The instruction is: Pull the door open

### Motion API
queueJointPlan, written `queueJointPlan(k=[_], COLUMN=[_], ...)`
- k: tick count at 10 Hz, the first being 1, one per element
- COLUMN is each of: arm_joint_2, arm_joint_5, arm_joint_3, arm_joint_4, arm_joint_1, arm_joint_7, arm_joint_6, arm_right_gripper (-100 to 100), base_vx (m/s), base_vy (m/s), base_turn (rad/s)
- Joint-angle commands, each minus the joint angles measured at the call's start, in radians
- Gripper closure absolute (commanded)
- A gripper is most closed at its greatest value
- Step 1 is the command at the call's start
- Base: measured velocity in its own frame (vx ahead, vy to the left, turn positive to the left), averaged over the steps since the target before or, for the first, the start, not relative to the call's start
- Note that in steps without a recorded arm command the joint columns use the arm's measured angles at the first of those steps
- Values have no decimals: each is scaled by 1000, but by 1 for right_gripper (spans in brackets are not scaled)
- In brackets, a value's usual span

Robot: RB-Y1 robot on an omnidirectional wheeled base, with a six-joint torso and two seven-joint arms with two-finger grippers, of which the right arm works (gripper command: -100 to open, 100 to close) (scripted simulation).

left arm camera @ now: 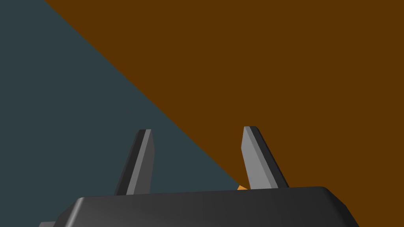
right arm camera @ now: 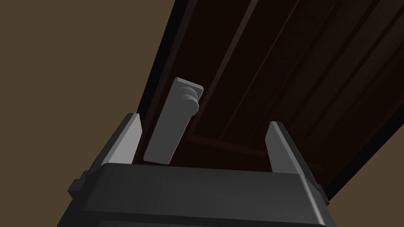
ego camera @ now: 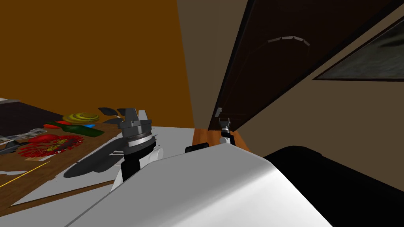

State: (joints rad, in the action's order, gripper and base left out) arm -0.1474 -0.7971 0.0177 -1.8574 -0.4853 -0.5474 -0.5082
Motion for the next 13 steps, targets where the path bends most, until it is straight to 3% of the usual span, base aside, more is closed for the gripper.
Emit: queueJointPlan(k=[1,13], arm_joint_2=[-4,-45], arm_joint_5=[-36,-271], arm_joint_3=[1,12], arm_joint_4=[22,175], arm_joint_1=[2,11], arm_joint_7=[-23,-178], arm_joint_6=[-4,-38], arm_right_gripper=[-100,-100], base_vx=[27,16], base_vy=[-116,-129], base_turn=[224,198])
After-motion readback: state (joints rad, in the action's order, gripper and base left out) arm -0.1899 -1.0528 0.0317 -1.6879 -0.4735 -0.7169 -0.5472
